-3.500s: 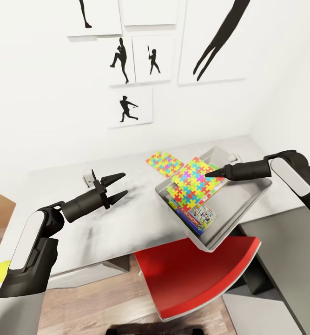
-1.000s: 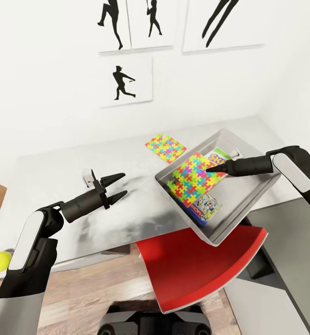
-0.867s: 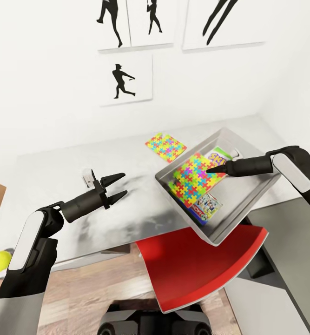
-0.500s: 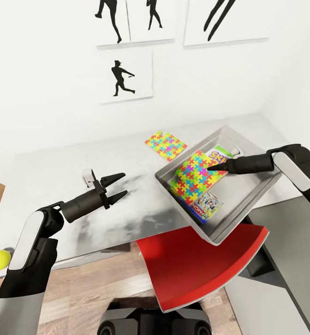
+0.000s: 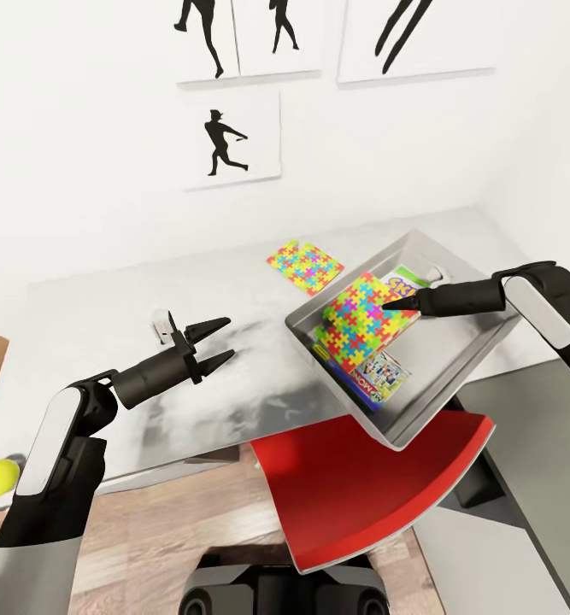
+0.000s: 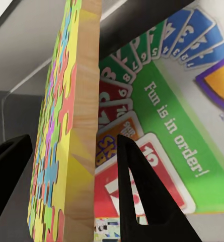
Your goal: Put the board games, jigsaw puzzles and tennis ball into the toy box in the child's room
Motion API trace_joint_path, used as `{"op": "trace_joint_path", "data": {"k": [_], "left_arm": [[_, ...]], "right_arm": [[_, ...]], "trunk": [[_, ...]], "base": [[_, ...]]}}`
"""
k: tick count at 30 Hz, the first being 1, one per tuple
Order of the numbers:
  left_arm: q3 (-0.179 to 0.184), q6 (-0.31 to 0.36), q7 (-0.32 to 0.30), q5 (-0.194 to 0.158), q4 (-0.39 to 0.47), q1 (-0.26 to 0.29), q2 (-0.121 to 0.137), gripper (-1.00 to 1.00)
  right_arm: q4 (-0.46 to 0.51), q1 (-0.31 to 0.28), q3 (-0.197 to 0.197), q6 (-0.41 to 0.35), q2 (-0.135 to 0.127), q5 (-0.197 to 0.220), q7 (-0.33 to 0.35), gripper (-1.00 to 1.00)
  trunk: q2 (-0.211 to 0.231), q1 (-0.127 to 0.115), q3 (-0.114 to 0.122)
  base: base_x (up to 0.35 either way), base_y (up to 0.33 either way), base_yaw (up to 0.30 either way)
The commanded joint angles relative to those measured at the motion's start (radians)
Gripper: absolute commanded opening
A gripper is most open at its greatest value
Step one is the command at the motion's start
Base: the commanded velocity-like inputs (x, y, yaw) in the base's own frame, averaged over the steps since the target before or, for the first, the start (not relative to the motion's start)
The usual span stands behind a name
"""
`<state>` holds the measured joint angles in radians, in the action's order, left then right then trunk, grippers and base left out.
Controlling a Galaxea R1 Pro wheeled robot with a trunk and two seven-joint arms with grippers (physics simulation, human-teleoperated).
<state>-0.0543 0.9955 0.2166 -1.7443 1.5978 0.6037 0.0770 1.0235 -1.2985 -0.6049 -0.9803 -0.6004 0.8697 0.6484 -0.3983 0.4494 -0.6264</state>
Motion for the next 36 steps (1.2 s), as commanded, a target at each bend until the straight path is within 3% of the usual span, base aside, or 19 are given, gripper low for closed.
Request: {"op": "trace_joint_path", "data": {"k": [1, 36], "left_arm": [[-0.001, 0.003, 0.010, -0.011, 0.001, 0.001, 0.000, 1.00], [-0.001, 0.003, 0.010, -0.011, 0.000, 0.001, -0.002, 1.00]], "right_arm": [[0.000, -0.002, -0.003, -0.001, -0.001, -0.003, 0.005, -1.00], [-0.002, -0.001, -0.001, 0.002, 0.003, -0.005, 0.005, -1.00]], "trunk": [[-0.002, 0.001, -0.002], [-0.002, 0.001, -0.022]], "base": [[0.000, 0.000, 0.000], [0.000, 0.000, 0.000]]}}
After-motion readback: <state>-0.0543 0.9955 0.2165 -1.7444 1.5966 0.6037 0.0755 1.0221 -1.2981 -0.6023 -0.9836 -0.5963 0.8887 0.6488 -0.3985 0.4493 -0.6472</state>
